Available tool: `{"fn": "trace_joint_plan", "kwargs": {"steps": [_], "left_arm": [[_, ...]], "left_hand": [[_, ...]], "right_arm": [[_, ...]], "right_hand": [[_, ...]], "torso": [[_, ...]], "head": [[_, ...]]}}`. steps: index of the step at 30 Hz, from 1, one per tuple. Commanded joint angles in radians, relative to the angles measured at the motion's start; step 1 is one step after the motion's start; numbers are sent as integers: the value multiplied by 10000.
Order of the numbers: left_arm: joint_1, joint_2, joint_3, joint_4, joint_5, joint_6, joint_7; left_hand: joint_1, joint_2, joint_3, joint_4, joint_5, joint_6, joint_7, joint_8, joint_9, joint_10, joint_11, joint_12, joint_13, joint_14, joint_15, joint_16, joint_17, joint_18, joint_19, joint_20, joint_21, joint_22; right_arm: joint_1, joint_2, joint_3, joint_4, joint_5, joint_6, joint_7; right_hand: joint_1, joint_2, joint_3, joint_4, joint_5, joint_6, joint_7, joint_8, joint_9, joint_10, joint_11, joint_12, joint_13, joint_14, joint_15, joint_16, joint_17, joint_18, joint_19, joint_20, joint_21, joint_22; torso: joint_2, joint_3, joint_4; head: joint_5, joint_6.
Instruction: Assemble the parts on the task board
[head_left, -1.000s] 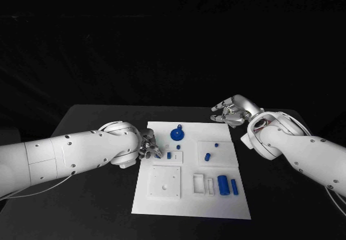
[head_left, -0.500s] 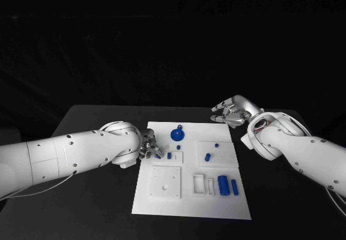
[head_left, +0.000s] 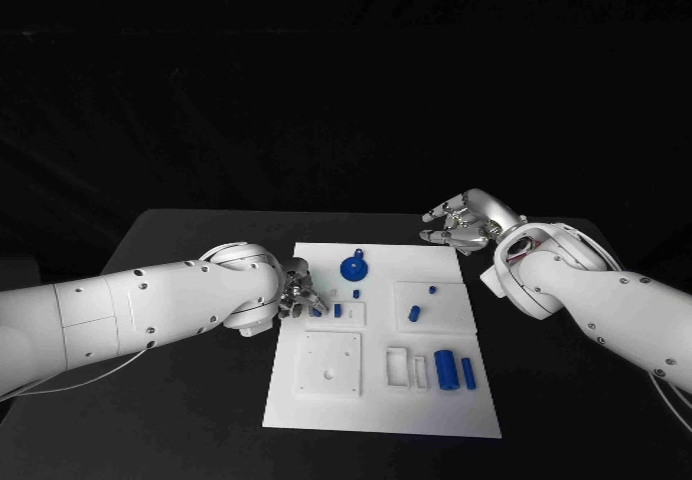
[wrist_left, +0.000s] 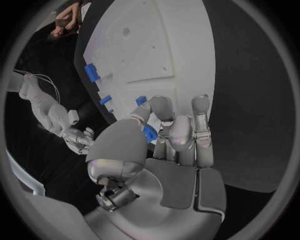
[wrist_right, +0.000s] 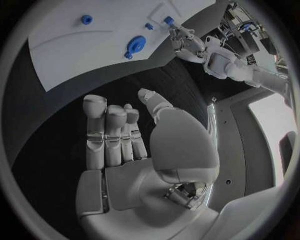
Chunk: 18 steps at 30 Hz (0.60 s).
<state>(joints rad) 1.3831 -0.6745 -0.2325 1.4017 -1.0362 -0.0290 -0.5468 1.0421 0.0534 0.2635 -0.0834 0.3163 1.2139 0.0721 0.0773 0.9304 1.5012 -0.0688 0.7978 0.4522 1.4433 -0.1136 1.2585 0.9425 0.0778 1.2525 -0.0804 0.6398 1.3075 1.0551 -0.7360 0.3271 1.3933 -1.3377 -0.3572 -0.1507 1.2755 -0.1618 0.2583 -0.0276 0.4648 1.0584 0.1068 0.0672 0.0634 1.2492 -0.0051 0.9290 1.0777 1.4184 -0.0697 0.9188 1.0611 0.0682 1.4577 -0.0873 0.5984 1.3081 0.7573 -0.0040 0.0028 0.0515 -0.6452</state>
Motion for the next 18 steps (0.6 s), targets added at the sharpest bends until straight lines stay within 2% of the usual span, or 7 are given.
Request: {"fn": "trace_joint_plan", "kwargs": {"steps": [1, 9, 18], "left_arm": [[-150, 57, -104, 50, 216, 562, -56], [-150, 60, -104, 47, 228, 532, -56], [-150, 60, -104, 32, 231, 471, -73]], "left_hand": [[-110, -146, -90, 119, -265, 2056, -1323, -30, -936, 97, -308, 28, 15, -4, -24, 21, 4, 88, 13, 53, -57, 177], [-235, -261, -283, 302, -518, 2056, -1331, -31, -930, 98, -313, 23, 10, -6, -30, 12, -4, 75, 16, 37, -68, 176], [-202, -349, -370, 445, -562, 2042, -1332, -35, -916, 99, -313, 15, -7, -12, -36, -6, -20, 47, 23, 9, -93, 176]], "right_arm": [[-5, 11, 5, -1, -10, 94, 81], [-6, 17, 5, -9, -10, 90, 86], [-7, 13, 5, -9, -10, 84, 83]], "right_hand": [[-115, -20, 62, -23, 29, -52, -4, -56, -15, -41, -8, -16, 4, -44, -2, -45, -13, 168, 30, -3, -4, 728], [-103, -24, 70, -30, 49, -54, -2, -57, -16, -45, -10, -22, 1, -46, -3, -50, -16, 168, 32, -5, 0, 729], [-109, -25, 76, -32, 70, -53, -2, -56, -15, -43, -9, -20, 2, -44, -3, -47, -14, 169, 30, -5, -12, 726]], "torso": [[0, -4, 4], [-1, -5, 3], [-2, -2, -4]], "head": [[1, -5], [-1, -12], [-1, 6]]}}
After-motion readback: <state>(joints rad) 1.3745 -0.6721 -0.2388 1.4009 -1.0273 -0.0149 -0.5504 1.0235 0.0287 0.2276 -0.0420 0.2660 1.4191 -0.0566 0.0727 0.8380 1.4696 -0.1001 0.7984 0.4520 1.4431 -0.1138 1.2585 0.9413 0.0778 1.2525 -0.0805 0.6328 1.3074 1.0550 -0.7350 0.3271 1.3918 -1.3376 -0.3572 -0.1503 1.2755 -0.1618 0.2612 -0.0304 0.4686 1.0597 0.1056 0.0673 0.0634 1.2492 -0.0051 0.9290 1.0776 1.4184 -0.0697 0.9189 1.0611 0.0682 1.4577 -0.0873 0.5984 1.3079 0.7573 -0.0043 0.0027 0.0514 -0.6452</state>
